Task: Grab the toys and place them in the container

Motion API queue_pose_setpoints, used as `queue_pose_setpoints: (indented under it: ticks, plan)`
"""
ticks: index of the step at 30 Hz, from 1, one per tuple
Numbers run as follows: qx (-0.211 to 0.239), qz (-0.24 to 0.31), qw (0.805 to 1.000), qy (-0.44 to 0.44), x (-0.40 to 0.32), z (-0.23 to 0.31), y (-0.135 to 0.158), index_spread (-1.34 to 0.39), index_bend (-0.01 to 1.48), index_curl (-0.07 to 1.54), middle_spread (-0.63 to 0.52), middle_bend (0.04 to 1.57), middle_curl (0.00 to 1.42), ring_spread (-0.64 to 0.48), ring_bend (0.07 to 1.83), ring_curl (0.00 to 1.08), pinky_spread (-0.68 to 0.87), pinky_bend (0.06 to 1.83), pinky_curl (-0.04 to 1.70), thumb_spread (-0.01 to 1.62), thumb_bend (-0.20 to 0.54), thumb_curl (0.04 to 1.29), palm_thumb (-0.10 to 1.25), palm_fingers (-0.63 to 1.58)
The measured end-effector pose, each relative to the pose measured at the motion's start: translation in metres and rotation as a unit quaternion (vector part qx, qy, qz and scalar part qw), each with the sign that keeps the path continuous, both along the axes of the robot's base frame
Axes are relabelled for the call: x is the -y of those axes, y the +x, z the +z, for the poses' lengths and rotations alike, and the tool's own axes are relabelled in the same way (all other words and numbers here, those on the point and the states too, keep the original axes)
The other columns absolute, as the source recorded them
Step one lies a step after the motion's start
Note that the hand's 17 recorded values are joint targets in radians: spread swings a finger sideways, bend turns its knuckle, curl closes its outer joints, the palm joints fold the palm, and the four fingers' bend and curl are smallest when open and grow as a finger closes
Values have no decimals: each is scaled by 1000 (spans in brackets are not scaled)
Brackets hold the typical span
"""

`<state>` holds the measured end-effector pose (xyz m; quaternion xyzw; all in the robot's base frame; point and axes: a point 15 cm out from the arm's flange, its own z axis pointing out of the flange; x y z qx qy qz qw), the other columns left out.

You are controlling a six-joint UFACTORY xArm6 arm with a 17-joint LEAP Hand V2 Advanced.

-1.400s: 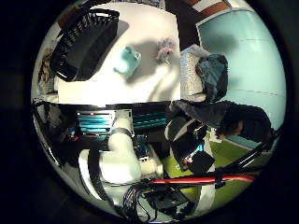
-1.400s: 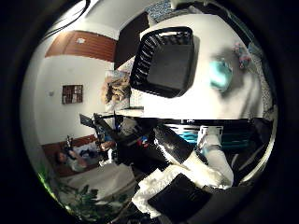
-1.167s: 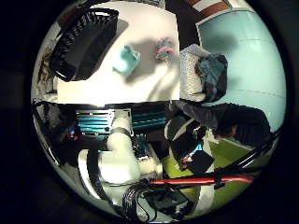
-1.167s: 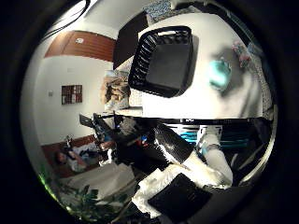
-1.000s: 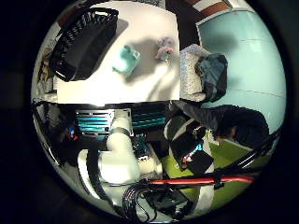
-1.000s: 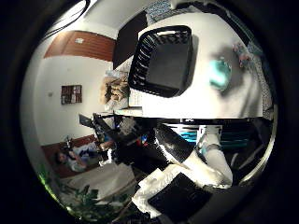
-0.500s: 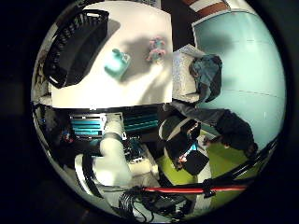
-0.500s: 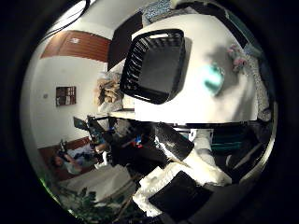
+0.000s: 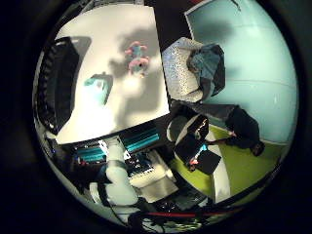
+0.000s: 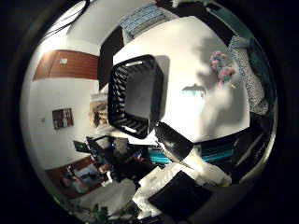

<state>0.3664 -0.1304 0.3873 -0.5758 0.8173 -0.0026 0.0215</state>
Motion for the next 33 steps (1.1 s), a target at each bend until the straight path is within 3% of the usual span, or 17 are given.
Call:
queue_pose_setpoints:
  ticks: [15,33]
  plan:
    - [11,-114,992,48,81,-115,65,-146,152,261,141,205,334,239,342,244,485,547,287,1172,-18,314,566,110]
    - [-36,-155,985,66,124,-225,68,-137,152,259,152,212,337,240,347,254,485,567,280,1175,-19,323,561,99]
